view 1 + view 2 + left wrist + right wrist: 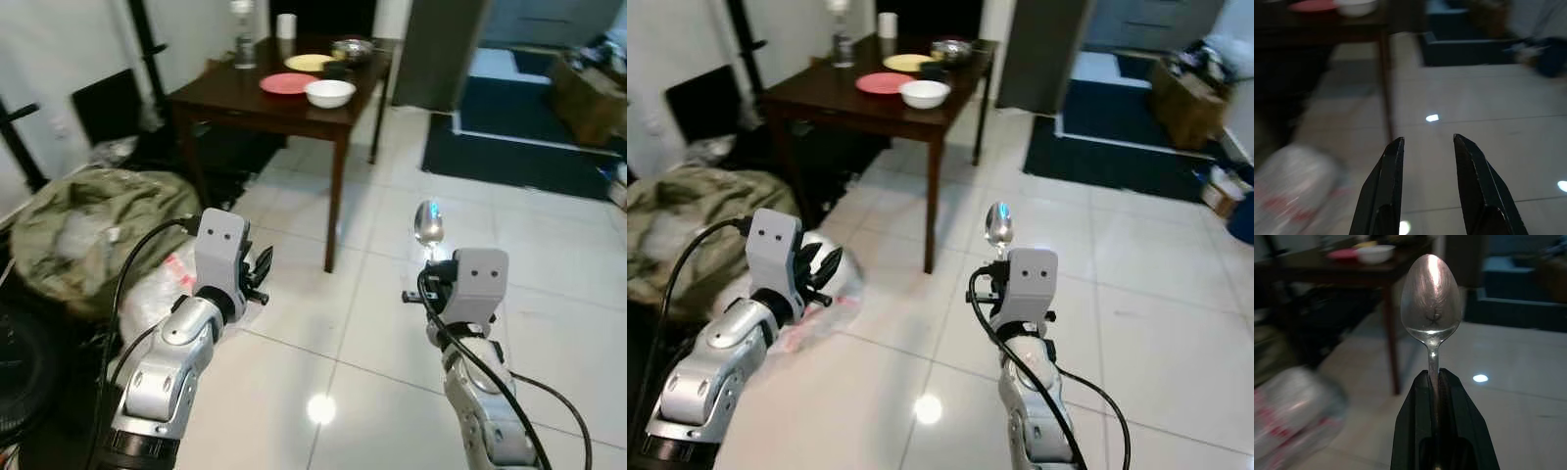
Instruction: Setting the table
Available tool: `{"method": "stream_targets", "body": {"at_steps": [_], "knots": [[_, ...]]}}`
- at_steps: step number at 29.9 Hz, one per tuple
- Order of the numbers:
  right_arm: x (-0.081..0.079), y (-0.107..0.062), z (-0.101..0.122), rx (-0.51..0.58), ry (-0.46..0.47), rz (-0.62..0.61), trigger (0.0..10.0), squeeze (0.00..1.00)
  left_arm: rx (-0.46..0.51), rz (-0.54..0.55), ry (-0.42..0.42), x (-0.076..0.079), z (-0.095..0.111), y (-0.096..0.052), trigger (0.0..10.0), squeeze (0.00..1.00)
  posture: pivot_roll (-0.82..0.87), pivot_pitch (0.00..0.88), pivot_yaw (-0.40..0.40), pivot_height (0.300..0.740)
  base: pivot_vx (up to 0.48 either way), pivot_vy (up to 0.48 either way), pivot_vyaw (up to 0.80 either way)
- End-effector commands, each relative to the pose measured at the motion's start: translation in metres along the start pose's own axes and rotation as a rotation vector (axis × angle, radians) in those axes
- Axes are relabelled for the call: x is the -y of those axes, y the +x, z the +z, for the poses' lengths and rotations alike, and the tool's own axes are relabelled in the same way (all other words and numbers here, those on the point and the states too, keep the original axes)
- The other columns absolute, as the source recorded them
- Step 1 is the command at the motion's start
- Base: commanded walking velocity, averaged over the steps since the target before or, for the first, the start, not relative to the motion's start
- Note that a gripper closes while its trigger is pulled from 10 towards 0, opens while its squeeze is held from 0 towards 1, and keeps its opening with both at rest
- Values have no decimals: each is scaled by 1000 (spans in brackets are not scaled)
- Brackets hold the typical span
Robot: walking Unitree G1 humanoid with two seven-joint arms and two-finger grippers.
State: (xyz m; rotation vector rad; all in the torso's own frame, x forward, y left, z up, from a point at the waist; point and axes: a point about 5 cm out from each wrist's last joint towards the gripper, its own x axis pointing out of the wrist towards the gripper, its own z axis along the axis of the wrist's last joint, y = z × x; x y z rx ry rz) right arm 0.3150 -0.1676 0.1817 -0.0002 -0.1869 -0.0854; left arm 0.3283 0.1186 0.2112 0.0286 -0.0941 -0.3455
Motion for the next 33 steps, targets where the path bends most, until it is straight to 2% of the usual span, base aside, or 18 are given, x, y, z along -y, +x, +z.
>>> {"method": "stream_targets", "body": {"at_steps": [1, 18, 26, 30, 33], "knots": [[1, -2, -1, 1, 12, -10, 10000, 0, -27, 2, -26, -3, -5, -1, 10000, 0, 51, 96, 85, 740, 0, 0, -788], [1, -2, -1, 2, 14, -11, 10000, 0, -27, 1, -66, -4, -5, -2, 10000, 0, 51, 97, 88, 740, 0, 0, -788], [0, -1, -1, 1, 13, -10, 10000, 0, -35, 12, -58, -7, -6, -2, 10000, 0, 51, 97, 88, 740, 0, 0, -788], [-4, 0, -1, 4, 6, 13, 10000, 0, -44, 47, -21, -12, -11, -2, 10000, 0, 51, 97, 88, 740, 0, 0, -594], [-16, -1, -4, 1, -17, 62, 10000, 0, -76, 109, 70, -20, -21, -3, 10000, 0, 52, 91, 82, 740, 320, 0, 0]]}}
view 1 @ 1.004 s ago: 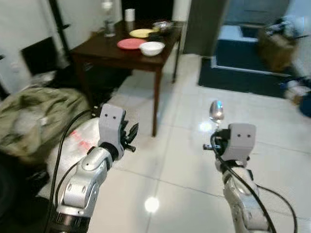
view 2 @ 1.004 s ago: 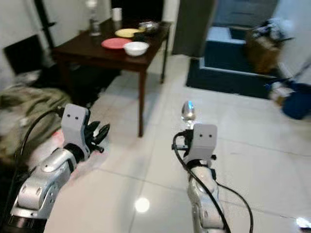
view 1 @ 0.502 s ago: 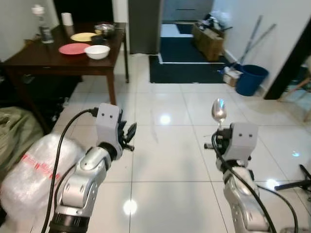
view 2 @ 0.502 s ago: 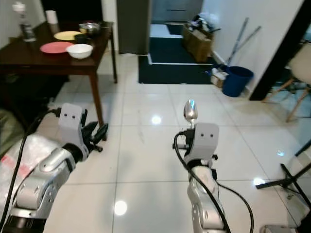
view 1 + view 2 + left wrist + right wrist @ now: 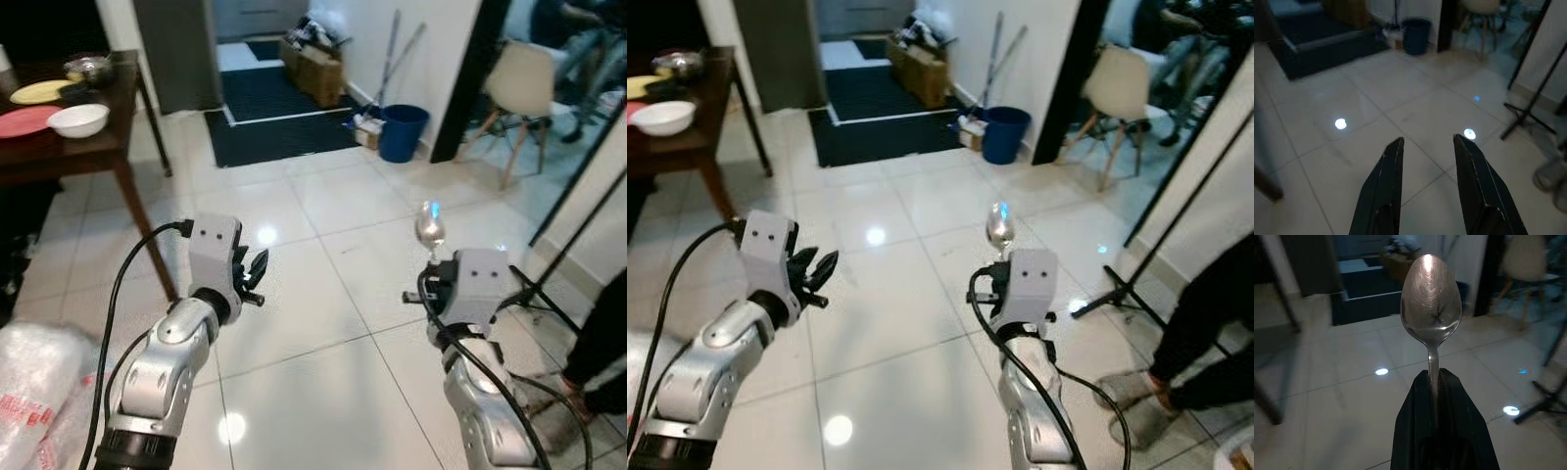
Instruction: Setting the table
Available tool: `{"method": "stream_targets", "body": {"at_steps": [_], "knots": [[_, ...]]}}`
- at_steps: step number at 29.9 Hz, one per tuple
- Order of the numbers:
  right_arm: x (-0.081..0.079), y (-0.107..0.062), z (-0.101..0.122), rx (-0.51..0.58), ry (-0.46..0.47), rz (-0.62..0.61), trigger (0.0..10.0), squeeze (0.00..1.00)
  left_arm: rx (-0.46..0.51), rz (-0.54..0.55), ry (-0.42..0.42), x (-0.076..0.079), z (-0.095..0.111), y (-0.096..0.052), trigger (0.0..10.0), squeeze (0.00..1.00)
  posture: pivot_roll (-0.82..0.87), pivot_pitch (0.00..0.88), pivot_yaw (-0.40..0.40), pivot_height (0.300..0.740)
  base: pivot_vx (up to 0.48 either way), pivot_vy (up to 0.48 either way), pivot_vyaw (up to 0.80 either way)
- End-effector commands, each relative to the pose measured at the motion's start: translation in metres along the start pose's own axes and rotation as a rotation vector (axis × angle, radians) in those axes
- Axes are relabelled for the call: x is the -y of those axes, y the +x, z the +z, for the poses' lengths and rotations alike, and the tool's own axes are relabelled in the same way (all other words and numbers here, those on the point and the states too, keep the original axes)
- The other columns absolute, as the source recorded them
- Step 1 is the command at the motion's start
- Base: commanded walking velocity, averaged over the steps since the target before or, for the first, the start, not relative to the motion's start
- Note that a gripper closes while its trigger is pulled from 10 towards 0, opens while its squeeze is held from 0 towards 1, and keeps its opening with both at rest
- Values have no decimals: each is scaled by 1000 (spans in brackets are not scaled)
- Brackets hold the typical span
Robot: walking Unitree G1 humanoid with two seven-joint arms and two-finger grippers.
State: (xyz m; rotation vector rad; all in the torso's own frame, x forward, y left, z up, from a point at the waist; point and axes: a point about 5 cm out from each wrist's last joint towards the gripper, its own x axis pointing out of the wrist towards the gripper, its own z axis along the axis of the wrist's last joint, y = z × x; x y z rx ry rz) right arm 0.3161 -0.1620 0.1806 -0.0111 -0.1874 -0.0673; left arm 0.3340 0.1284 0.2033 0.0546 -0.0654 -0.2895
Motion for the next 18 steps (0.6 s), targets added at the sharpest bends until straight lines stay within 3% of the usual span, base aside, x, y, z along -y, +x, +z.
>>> {"method": "stream_targets", "body": {"at_steps": [1, 11, 18], "knots": [[-15, -1, -4, -2, -9, 61, 10000, 0, -51, 70, 66, -11, -16, -4, 10000, 0, 52, 90, 82, 740, 480, 0, 0], [-37, -6, -11, -19, -2, 144, 10000, 0, -72, 72, 82, -9, -26, -8, 10000, 0, 57, 87, 72, 740, 480, 0, 0], [-40, -7, -13, -18, -4, 159, 10000, 0, -60, 59, 83, -4, -28, -8, 10000, 0, 57, 84, 67, 740, 480, 0, 0]]}}
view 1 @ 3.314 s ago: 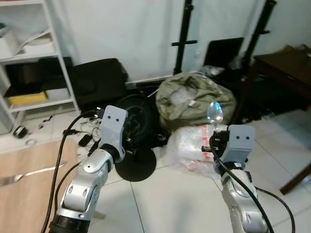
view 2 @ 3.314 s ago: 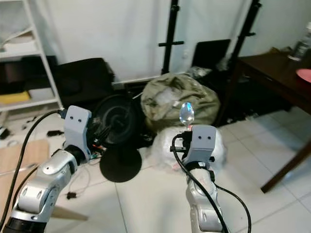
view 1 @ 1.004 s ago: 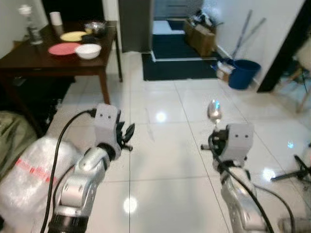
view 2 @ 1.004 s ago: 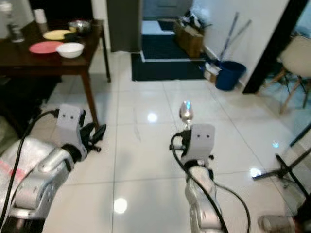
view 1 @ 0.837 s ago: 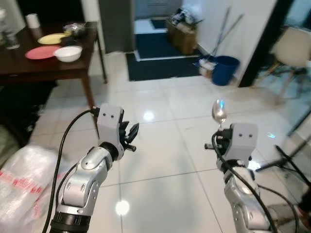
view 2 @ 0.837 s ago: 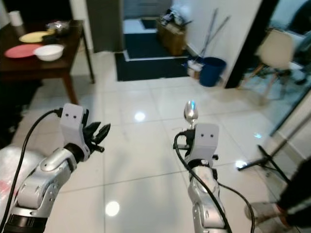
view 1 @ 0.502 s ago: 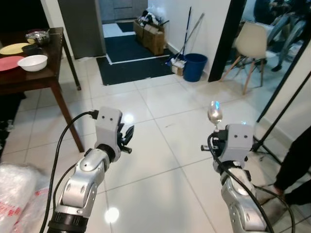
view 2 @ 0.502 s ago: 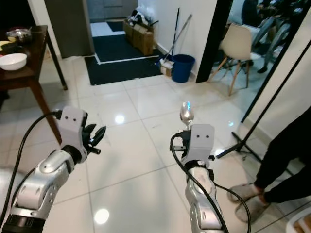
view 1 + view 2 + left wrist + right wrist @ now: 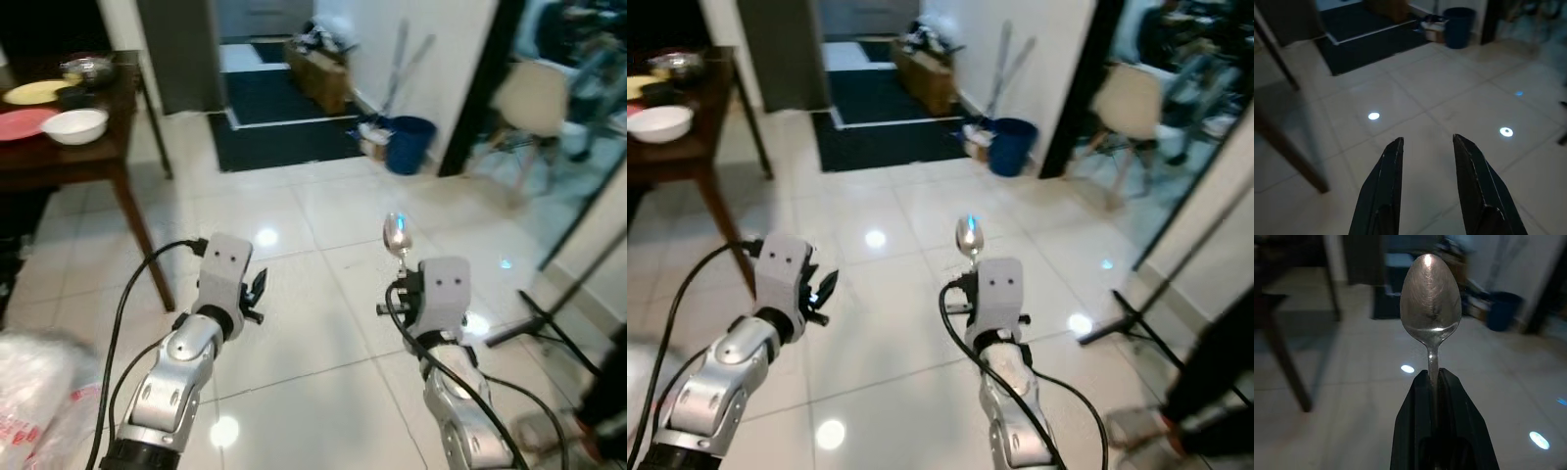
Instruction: Setting the table
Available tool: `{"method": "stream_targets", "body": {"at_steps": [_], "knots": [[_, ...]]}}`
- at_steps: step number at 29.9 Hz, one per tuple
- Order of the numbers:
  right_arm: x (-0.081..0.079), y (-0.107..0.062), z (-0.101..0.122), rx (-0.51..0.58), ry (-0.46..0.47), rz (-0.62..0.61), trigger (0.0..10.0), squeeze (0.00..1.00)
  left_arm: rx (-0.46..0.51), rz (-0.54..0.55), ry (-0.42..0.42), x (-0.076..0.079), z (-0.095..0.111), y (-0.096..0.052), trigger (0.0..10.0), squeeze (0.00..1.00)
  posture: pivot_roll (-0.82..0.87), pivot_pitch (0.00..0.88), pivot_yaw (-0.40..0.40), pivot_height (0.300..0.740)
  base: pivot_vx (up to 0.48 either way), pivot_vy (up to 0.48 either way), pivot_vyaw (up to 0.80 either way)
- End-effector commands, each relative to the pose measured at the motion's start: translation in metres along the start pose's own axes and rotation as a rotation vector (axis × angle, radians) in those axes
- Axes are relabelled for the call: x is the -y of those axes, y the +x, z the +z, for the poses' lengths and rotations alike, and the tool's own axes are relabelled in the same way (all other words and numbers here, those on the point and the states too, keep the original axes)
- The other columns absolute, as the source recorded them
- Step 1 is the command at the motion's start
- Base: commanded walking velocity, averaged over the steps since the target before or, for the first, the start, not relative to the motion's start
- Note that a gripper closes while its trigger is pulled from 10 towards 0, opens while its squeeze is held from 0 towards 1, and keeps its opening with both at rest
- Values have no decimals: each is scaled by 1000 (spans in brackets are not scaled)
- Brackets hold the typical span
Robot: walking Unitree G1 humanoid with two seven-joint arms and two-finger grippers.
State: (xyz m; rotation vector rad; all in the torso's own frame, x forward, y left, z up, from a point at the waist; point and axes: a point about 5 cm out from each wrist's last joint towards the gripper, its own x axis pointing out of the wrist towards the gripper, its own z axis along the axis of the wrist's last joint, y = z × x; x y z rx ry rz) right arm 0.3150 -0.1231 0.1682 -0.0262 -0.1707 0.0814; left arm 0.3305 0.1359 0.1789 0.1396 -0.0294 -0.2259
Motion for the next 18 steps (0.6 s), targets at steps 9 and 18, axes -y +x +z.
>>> {"method": "stream_targets", "body": {"at_steps": [9, 18], "knots": [[2, -1, -5, -13, -8, 2, 10000, 0, -8, -40, -15, 13, -6, -3, 10000, 0, 54, 95, 52, 740, 480, 0, 0], [13, -2, -8, -39, -48, -3, 10000, 0, -45, 2, -139, 10, -22, -10, 10000, 0, 30, 128, -13, 740, 480, 0, 0]]}}
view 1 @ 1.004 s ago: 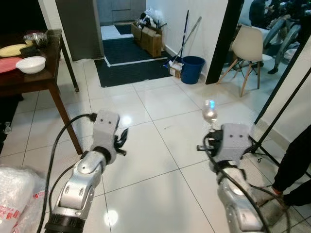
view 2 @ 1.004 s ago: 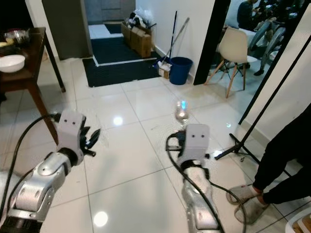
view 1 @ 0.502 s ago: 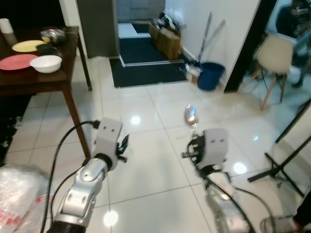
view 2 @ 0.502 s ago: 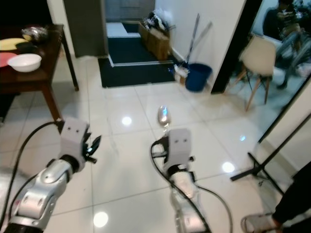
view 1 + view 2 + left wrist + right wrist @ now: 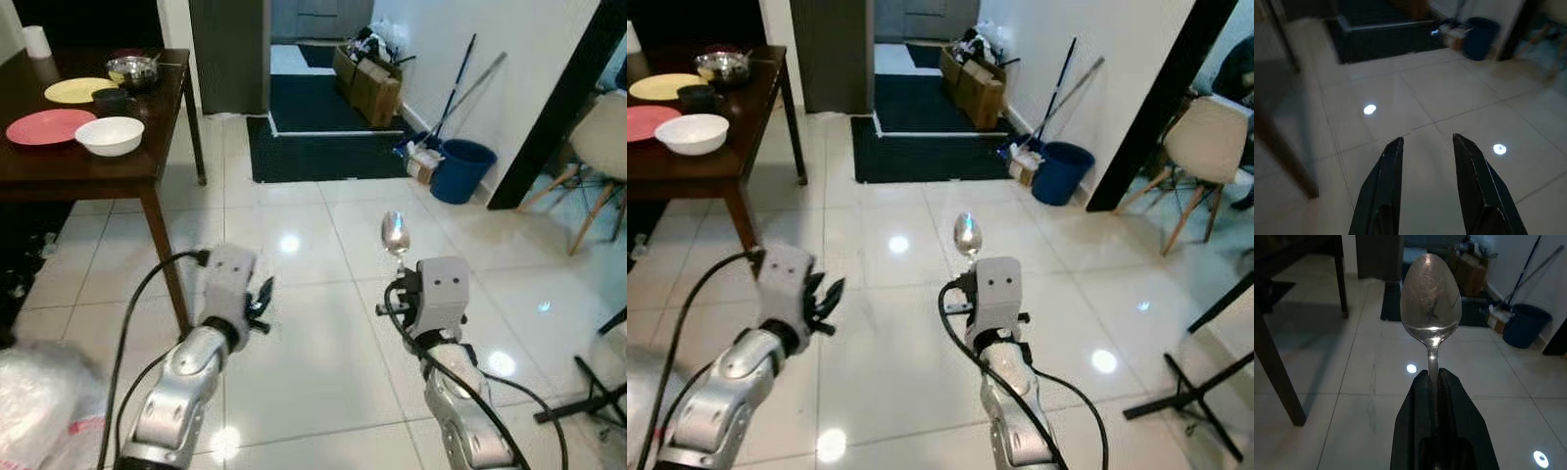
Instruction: Setting the table
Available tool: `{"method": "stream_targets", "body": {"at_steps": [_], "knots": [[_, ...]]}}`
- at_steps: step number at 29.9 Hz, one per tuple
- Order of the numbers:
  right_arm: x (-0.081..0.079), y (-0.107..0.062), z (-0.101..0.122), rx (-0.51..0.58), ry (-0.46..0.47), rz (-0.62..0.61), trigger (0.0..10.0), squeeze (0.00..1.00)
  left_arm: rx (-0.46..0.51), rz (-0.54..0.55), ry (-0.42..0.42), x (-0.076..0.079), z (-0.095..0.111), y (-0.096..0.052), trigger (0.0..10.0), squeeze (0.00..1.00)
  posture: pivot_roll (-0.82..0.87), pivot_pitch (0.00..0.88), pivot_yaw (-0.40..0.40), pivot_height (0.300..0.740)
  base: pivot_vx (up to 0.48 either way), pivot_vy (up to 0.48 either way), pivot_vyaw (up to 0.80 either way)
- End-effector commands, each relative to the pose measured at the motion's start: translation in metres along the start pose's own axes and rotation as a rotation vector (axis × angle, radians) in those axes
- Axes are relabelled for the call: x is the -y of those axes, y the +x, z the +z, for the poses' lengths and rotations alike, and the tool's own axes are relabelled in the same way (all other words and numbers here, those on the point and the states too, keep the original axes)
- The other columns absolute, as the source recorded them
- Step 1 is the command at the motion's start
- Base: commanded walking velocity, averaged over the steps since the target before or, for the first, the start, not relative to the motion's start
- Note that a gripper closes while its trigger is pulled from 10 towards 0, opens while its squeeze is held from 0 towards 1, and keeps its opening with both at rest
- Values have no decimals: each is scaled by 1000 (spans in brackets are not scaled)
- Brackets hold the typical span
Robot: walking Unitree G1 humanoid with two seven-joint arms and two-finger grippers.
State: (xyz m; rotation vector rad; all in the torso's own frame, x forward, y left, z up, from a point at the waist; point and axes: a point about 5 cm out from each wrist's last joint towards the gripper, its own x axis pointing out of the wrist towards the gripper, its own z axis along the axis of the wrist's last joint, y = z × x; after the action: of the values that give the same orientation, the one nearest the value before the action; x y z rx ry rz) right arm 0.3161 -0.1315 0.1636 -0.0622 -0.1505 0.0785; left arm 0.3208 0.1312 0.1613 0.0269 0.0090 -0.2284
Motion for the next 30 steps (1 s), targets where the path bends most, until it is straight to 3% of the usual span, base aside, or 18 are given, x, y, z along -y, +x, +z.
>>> {"method": "stream_targets", "body": {"at_steps": [1, 14, 30], "knots": [[6, -1, -3, -18, -20, 0, 10000, 0, -18, 13, -34, 0, -7, -1, 10000, 0, 28, 128, -16, 740, 480, 0, 0], [19, 1, 3, -4, -49, -35, 10000, 0, 20, -39, -62, 19, 0, 7, 10000, 0, -13, 129, -15, 740, 480, 0, 0], [19, -2, 1, -8, -31, -58, 10000, 0, 31, -60, -56, 22, 3, 11, 10000, 0, -18, 127, 5, 740, 480, 0, 0]]}}
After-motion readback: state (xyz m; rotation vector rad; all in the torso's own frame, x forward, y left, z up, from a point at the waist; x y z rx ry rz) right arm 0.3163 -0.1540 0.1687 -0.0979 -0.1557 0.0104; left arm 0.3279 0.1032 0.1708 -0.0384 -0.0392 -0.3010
